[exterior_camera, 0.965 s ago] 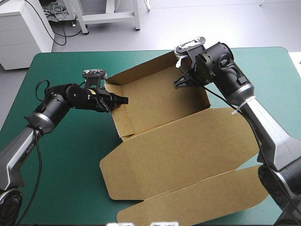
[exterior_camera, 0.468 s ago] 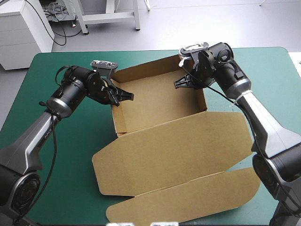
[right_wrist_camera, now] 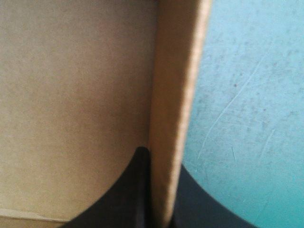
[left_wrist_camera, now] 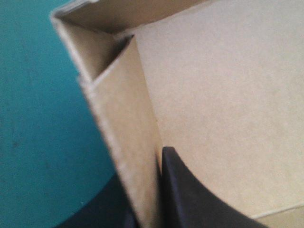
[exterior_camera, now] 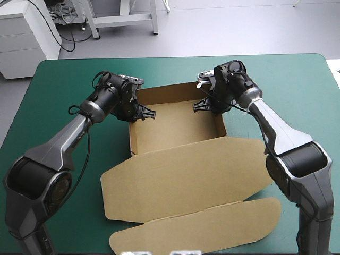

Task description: Fold the box

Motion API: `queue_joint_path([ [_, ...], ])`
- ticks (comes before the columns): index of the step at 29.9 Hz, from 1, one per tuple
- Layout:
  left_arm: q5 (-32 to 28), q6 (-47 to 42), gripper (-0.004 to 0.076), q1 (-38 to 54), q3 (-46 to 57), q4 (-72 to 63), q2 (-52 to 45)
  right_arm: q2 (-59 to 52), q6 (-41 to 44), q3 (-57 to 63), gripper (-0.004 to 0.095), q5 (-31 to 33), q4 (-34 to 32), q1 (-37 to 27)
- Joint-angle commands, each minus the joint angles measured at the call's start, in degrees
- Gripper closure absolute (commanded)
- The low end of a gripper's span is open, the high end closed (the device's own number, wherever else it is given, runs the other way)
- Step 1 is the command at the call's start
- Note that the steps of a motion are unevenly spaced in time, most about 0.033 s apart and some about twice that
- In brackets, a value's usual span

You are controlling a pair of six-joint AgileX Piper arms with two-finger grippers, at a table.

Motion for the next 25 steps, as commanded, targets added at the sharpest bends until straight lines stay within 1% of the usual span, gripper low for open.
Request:
queue_joint_path([
  [1,-1.94,3.58,0.0732,-1.25,-1.03,-1.09,0.59,-1.03,-4.64,-1.81,0.0926,0.33,4.80,-1.60],
  [5,-2.17,2.96,0.0732,0.59,-1.03,-2.53,2.41,0.25,-6.48,-1.81,0.0926,0.33,2.82,-2.74],
  [9,-4.34,2.99,0.0732,4.36,-1.03,-11.72,2.42,0.29,-6.56,-1.81,0.0926,-0.72,-0.35,-2.89],
  [12,-4.97,5.71,0.0732,6.65,-1.03,-18.05,2.67,0.29,-6.56,-1.81,0.0925,-1.27,-0.66,-2.89],
  [14,-4.97,8.33,0.0731,6.77,-1.03,-19.28,2.79,0.29,-6.56,-1.81,0.0919,-1.49,-0.66,-2.89],
  [17,-4.63,9.83,0.0722,6.55,-1.03,-20.05,3.25,0.29,-6.70,-1.81,0.0872,-1.23,-0.52,-2.89],
  [19,-4.49,10.89,0.0687,6.55,-1.03,-21.44,3.33,0.29,-7.53,-1.81,0.0807,-1.02,-0.14,-2.89],
  [20,-4.49,11.23,0.0655,6.55,-1.03,-21.93,3.33,0.29,-8.01,-1.81,0.0766,-0.73,0.12,-2.89],
  [22,-4.49,11.33,0.0577,6.55,-1.27,-22.66,3.33,0.29,-8.00,-1.81,0.0676,-0.08,0.57,-2.89],
  [23,-4.40,11.33,0.0514,6.55,-1.50,-22.76,3.33,0.29,-8.00,-1.81,0.0639,0.18,0.85,-2.89],
  [25,-3.74,11.33,0.0427,6.55,-2.11,-23.07,3.33,0.29,-8.00,-1.81,0.0551,0.33,1.04,-2.89],
])
